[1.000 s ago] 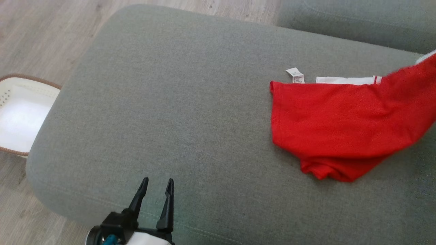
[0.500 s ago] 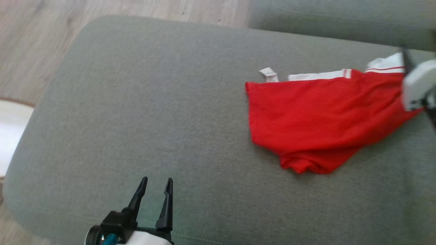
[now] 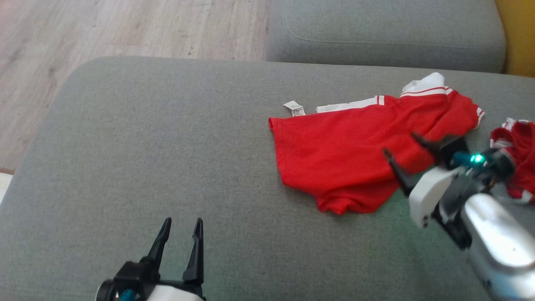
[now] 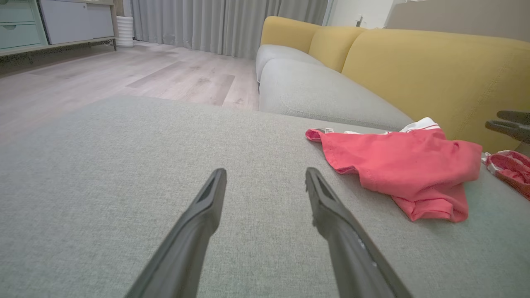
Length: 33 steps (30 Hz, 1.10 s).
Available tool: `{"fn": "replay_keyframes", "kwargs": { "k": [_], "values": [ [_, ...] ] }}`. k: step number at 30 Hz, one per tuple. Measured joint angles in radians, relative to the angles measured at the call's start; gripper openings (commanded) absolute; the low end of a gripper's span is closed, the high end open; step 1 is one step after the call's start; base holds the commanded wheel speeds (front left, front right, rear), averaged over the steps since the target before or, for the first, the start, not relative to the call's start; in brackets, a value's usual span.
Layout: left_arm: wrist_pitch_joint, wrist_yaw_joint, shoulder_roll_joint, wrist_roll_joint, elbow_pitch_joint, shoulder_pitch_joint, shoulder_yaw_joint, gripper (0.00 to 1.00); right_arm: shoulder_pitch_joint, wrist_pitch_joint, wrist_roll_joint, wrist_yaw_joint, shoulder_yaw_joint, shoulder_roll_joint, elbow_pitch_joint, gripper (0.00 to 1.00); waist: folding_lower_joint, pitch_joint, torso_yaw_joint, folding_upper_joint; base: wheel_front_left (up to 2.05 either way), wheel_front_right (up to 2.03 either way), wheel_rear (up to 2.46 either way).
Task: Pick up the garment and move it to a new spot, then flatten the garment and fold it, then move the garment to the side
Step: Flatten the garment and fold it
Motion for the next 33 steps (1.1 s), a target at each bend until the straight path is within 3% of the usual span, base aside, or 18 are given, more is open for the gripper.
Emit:
{"fn": "replay_keyframes", "kwargs": {
  "k": [7, 18, 19, 20, 21, 28, 33],
  "values": [
    [0.0, 0.001, 0.011, 0.0, -0.016, 0.011, 0.003, 1.0, 0.031, 0.031, 0.015, 0.0, 0.107, -0.009, -0.007, 1.0, 0.0001, 0.035, 0.014, 0.0, 0.0, 0.0, 0.0],
    [0.001, -0.001, 0.001, 0.002, -0.011, -0.02, -0.002, 1.0, -0.077, 0.058, 0.023, 0.0, 0.26, -0.059, 0.128, 1.0, 0.0003, 0.109, 0.113, 0.0, 0.0, 0.0, 0.0],
    [0.001, -0.001, 0.0, 0.002, -0.008, -0.021, -0.002, 1.0, -0.09, 0.058, 0.028, 0.0, 0.269, -0.059, 0.138, 0.51, 0.0003, 0.113, 0.122, 0.0, 0.0, 0.0, 0.0],
    [0.001, -0.001, -0.001, 0.002, -0.006, -0.022, -0.002, 1.0, -0.1, 0.058, 0.034, 0.0, 0.279, -0.058, 0.147, 0.18, 0.0003, 0.116, 0.13, 0.0, 0.0, 0.0, 0.0],
    [0.0, -0.001, -0.002, 0.002, -0.003, -0.023, -0.002, 1.0, -0.108, 0.053, 0.039, 0.0, 0.288, -0.058, 0.155, 0.0, 0.0003, 0.118, 0.137, 0.0, 0.0, 0.0, 0.0],
    [0.0, 0.0, -0.01, 0.002, 0.004, -0.025, 0.0, 1.0, -0.15, -0.08, 0.049, 0.0, 0.249, -0.048, 0.145, 0.0, 0.0002, 0.092, 0.141, 0.0, 0.0, 0.0, 0.0],
    [0.0, 0.0, -0.009, 0.002, 0.004, -0.005, 0.003, 1.0, -0.151, -0.133, 0.042, 0.0, 0.184, -0.047, 0.043, 0.0, 0.0002, 0.053, 0.116, 0.0, 0.0, 0.0, 0.0]
  ]
}}
